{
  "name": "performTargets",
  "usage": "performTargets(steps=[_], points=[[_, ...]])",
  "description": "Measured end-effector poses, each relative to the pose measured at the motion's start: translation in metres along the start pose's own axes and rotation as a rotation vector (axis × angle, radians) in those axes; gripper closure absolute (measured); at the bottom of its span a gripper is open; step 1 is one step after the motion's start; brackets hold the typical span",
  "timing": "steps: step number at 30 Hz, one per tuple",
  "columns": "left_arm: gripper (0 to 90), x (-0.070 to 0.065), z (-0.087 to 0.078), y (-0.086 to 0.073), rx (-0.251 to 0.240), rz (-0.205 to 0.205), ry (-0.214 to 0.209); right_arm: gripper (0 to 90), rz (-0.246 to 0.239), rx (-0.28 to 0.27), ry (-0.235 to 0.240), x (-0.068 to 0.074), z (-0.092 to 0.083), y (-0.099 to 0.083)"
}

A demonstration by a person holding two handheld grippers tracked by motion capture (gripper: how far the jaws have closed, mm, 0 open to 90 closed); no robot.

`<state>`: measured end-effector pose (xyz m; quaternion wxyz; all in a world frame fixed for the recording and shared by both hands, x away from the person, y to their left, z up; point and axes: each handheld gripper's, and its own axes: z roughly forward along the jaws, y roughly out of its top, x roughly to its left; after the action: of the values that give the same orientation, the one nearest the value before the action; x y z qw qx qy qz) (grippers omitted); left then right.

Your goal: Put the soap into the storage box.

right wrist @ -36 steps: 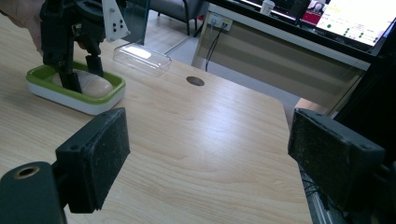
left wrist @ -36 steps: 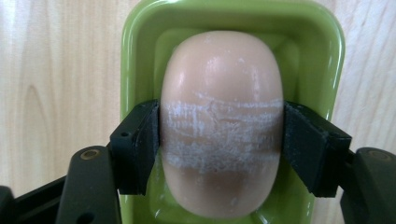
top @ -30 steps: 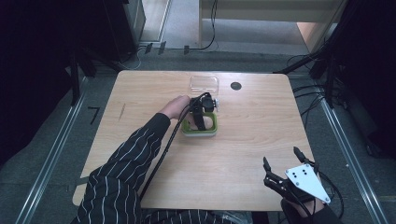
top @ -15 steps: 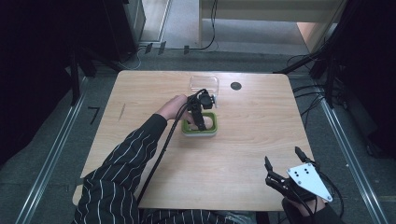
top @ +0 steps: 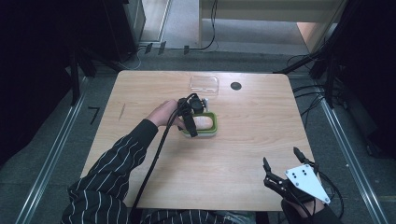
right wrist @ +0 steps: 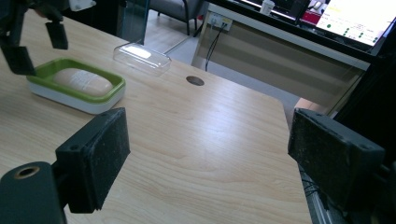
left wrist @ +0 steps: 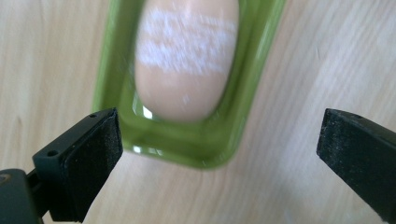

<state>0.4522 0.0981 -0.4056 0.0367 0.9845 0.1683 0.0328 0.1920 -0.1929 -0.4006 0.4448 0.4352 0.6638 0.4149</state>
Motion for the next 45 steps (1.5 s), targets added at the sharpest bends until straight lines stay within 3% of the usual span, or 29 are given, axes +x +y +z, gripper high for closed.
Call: performTargets(steps=[7,15,20,32,45], points=[[0.0,-0.010,-0.007,-0.015,0.016,-0.047,0.003,13.4,0.000,0.003,-0.004,0.000,-0.002,0.000],[0.0,-0.034,-0.013,-0.035,0.032,-0.062,0.021,13.4,-0.006,0.003,-0.005,0.001,-0.001,0.000],[0.0,-0.043,-0.013,-0.050,0.040,-0.101,0.020,13.4,-0.009,0.002,-0.004,0.001,-0.001,0.000],[0.0,-0.067,-0.007,-0.090,0.030,-0.162,0.019,13.4,-0.006,0.001,-0.007,0.001,-0.002,0.000],[0.0,-0.086,0.001,-0.136,-0.011,-0.270,0.020,13.4,0.000,0.003,-0.008,0.001,-0.002,0.000]])
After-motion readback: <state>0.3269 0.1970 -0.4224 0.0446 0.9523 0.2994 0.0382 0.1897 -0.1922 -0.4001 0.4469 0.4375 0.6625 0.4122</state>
